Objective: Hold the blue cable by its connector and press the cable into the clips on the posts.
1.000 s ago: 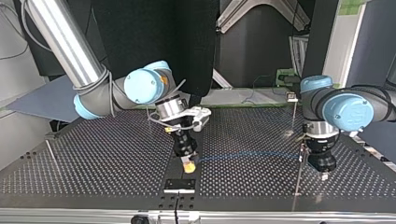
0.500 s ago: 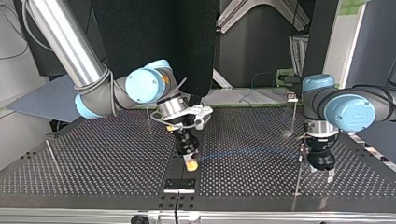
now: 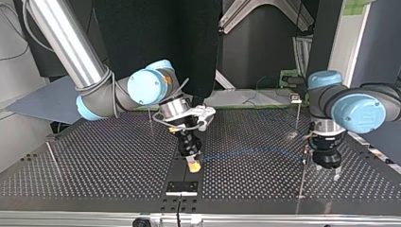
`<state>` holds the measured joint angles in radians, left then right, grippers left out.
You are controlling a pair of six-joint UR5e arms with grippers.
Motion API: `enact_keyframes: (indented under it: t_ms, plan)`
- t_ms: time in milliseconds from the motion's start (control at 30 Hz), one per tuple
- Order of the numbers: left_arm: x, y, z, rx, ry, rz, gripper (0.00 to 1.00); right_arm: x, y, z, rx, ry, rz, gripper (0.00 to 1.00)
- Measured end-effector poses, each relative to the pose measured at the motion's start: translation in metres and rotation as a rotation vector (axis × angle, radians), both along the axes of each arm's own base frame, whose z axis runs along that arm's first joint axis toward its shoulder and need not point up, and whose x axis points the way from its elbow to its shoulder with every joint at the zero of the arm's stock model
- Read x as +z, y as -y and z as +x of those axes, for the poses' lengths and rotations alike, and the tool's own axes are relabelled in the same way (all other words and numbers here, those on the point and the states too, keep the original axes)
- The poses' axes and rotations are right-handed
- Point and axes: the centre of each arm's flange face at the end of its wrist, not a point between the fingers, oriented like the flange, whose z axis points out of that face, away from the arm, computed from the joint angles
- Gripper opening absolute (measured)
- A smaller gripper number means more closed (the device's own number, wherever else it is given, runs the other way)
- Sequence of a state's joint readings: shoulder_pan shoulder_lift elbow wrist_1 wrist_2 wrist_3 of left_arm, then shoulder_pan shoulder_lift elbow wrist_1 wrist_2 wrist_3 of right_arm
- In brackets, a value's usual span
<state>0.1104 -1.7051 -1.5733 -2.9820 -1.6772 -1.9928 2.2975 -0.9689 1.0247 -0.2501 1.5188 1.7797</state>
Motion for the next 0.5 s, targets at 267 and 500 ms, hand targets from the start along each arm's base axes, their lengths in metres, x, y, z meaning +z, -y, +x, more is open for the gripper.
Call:
enact_keyframes:
  t_ms: [267,500]
  plan:
    - [0.005,-0.001,-0.031,0.002,-0.052,0.006,1.00,0.000,0.002,-0.002,-0.004,0.000,-0.002,0.00]
    - [0.000,0.012,-0.066,-0.046,-0.122,0.024,1.00,0.000,0.003,-0.002,-0.006,0.000,-0.002,0.00]
